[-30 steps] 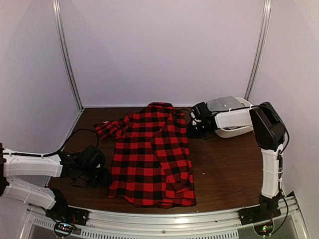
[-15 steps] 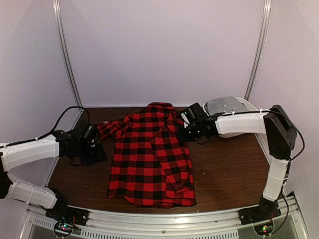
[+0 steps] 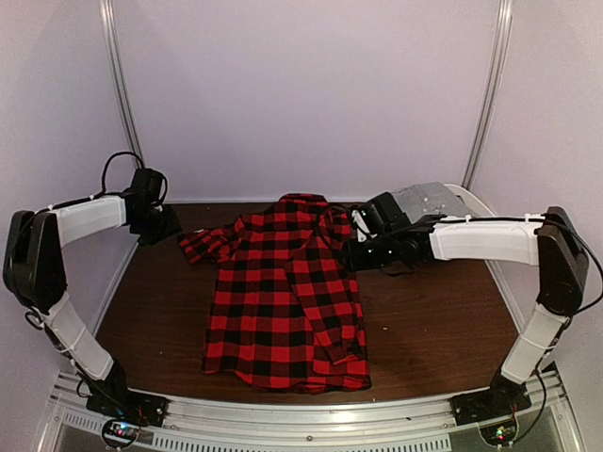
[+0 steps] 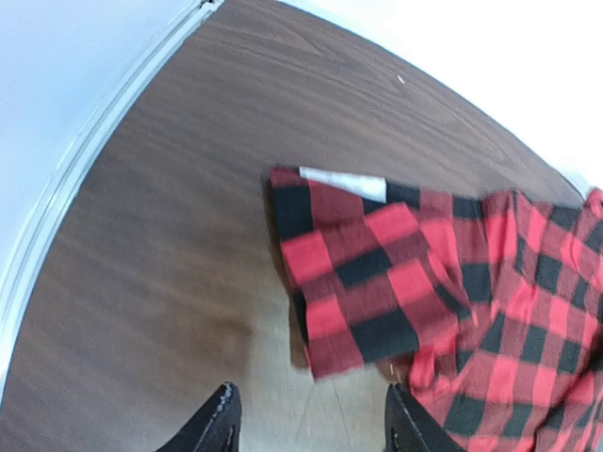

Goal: Fold and stack the long sleeve shirts
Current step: Pick up the sleeve from the corner of the board.

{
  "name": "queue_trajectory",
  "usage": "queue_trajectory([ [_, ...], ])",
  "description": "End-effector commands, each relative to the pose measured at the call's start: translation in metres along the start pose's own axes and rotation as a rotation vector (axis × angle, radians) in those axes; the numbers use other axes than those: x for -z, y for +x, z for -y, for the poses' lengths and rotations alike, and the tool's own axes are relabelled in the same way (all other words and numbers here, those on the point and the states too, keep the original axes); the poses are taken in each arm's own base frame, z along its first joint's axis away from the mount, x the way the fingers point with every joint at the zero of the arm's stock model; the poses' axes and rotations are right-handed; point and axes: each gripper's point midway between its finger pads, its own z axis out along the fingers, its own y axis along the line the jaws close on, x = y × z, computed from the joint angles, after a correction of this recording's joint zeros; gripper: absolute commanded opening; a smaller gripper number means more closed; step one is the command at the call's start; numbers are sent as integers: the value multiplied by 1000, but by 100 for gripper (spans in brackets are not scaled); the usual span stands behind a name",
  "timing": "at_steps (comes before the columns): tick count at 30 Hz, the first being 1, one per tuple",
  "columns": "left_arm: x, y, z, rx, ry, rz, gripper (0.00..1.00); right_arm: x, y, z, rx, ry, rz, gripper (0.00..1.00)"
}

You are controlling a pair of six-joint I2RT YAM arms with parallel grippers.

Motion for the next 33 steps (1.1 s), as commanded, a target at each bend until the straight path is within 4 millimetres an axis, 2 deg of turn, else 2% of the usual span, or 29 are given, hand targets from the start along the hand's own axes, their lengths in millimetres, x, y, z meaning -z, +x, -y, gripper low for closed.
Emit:
queue_trajectory([
  [1, -39, -31, 2, 3, 19, 16, 53, 21, -3, -1, -19, -1, 40, 41],
  [4, -64, -35, 4, 16, 28, -18, 53, 28, -2, -2, -22, -4, 49, 41],
  [7, -83, -30, 6, 21, 31, -54, 53, 33, -1, -1, -25, -1, 52, 41],
  [12, -107, -21, 6, 30, 39, -100, 53, 41, -4, -3, -27, -9, 65, 41],
  [33, -137, -4, 7, 116, 61, -182, 48, 45, -1, -7, -34, -18, 64, 42],
])
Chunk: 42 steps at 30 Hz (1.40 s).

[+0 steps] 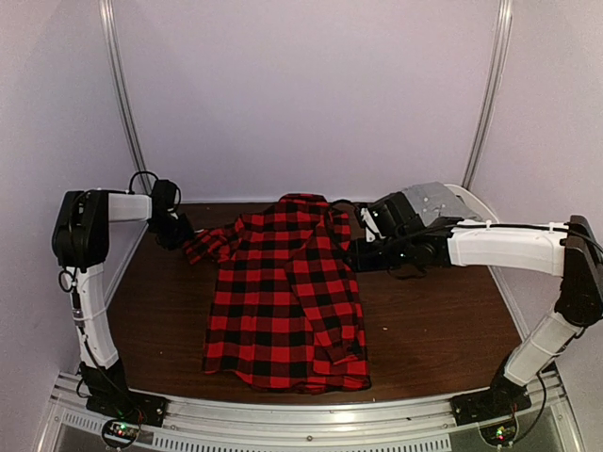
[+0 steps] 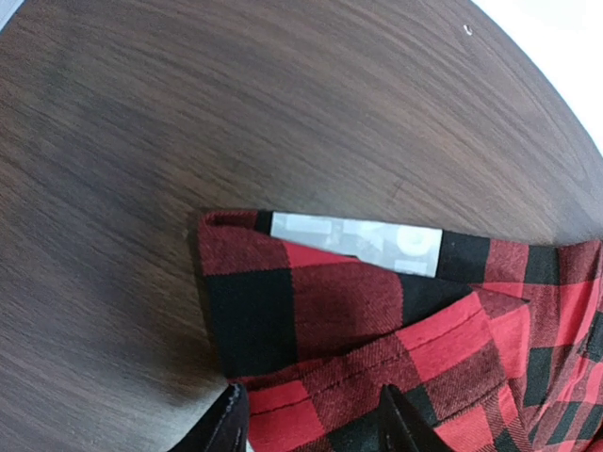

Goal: Fold and stack the long sleeve shirts
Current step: Pick up the sleeve from the corner of the board.

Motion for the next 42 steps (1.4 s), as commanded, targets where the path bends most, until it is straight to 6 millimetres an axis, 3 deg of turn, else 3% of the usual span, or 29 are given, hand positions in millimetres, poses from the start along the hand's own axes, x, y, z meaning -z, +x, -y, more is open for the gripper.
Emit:
queue_trajectory([
  [1, -5, -7, 2, 33, 20, 7, 48, 8, -3, 2, -6, 14, 22, 42],
  [8, 2, -11, -16, 60, -72, 50, 48, 5, -3, 1, -8, 14, 19, 43],
  [20, 1, -8, -11, 50, -38, 39, 47, -1, 2, -1, -11, 8, 8, 42],
  [28, -5, 3, 1, 47, 36, -8, 36, -3, 1, -1, -10, 7, 8, 43],
  [30, -2, 1, 3, 46, 43, -2, 29, -3, 1, -1, -11, 6, 8, 42],
  [33, 3, -3, 4, 36, 46, 11, 24, -4, 3, -1, -10, 7, 3, 42],
  [39, 19, -11, 12, 8, 69, 39, 1, -5, 2, -3, -10, 5, 4, 42],
  [42, 33, -16, 20, -15, 90, 63, 0, -5, 0, -4, -9, 4, 6, 42],
])
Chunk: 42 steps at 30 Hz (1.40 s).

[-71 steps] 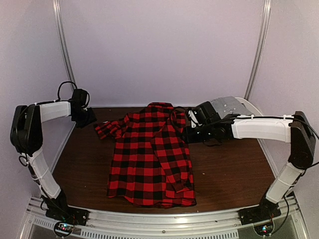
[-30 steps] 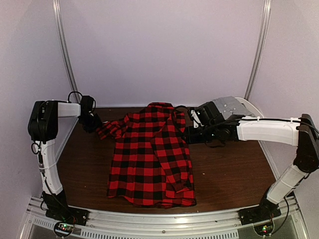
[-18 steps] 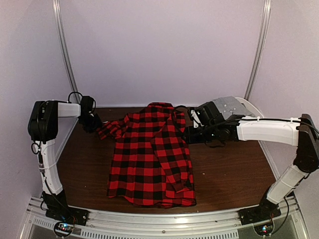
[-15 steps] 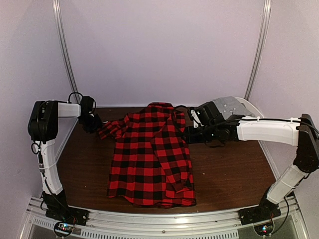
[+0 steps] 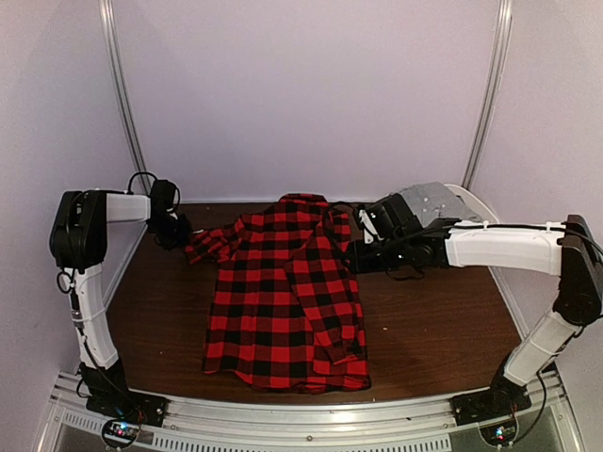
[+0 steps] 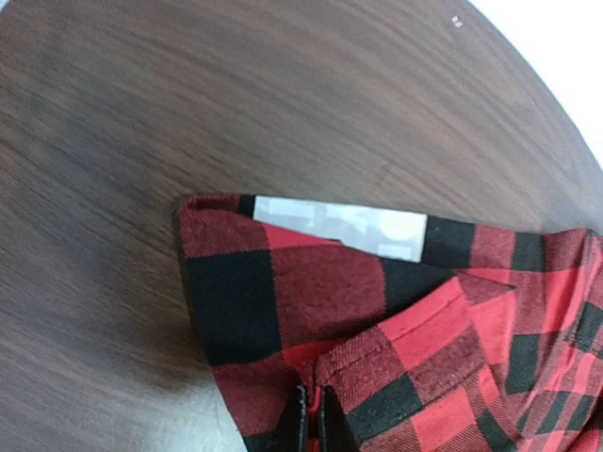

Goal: Fold and stack the long sleeve shirts
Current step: Pick up the sleeve from the corner of the board, then place the sleeve at the center of the board.

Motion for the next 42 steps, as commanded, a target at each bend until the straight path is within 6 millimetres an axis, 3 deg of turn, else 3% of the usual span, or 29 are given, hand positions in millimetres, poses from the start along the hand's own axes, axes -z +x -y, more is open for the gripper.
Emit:
queue_trajectory([
  [1, 36, -23, 22, -48, 76, 90, 0, -2, -3, -3, -8, 4, 12, 43],
  [11, 97, -16, 83, -213, 268, 149, 0, -4, -9, -9, -8, -7, 31, 43],
  [16, 132, 11, 116, -254, 428, 139, 0, -2, -19, -22, -8, -46, 68, 43],
  [20, 154, 48, 140, -265, 551, 109, 0, -2, -29, -41, -9, -108, 95, 43],
  [28, 164, 133, 178, -315, 701, 0, 0, -17, -29, -72, -23, -215, 92, 49],
  [34, 158, 174, 185, -328, 766, -58, 0, -26, -33, -96, -65, -326, 110, 55],
  [42, 156, 212, 189, -378, 813, -106, 0, -46, -18, -116, -103, -392, 65, 62],
])
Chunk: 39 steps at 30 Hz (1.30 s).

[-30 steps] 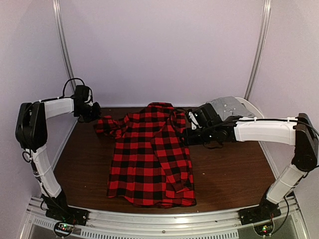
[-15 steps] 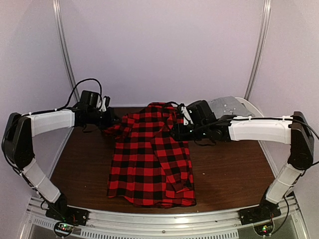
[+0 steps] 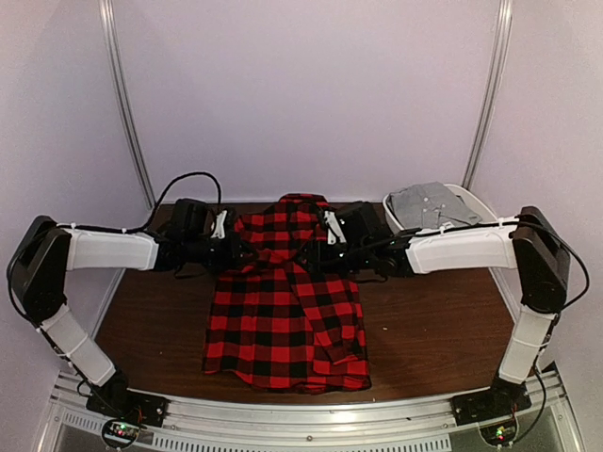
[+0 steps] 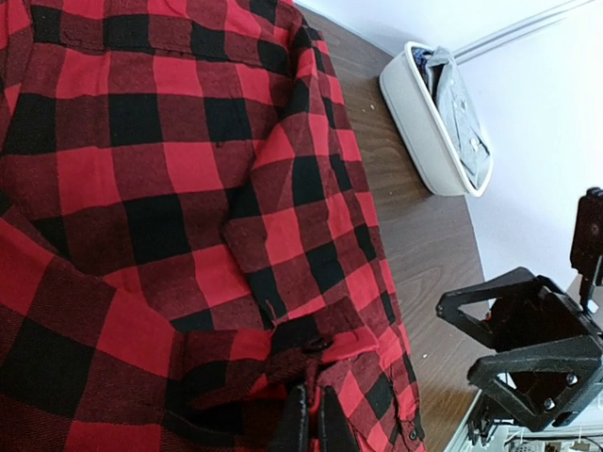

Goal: Fold and stack the long sleeve shirts
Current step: Place the sleeve at the center of the board.

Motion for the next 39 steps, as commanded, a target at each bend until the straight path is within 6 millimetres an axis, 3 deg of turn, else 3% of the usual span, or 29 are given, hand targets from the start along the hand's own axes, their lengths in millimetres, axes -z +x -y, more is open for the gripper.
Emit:
queue_trajectory([
  [1, -3, 4, 23, -45, 96, 21, 0, -8, -5, -29, -21, -91, 22, 63],
  [12, -6, 30, 33, -132, 136, -29, 0, -15, 3, -25, 4, -65, 14, 69],
  [18, -12, 51, 31, -170, 124, -69, 1, -13, 22, -8, -29, -28, -7, 69],
  [23, -10, 68, 32, -163, 124, -100, 34, -4, 38, 11, -7, 48, -32, 69],
  [28, 16, 56, 18, -154, -15, -24, 47, -3, 44, 17, 122, 153, -44, 71],
  [32, 39, 53, -18, -76, -199, -3, 49, -9, 38, 8, 286, 214, -41, 75],
  [34, 41, 60, -34, -33, -248, -33, 49, -14, 41, 3, 358, 229, -62, 76],
  [39, 31, 82, -54, 16, -281, -111, 49, -23, 50, -9, 451, 264, -87, 75],
])
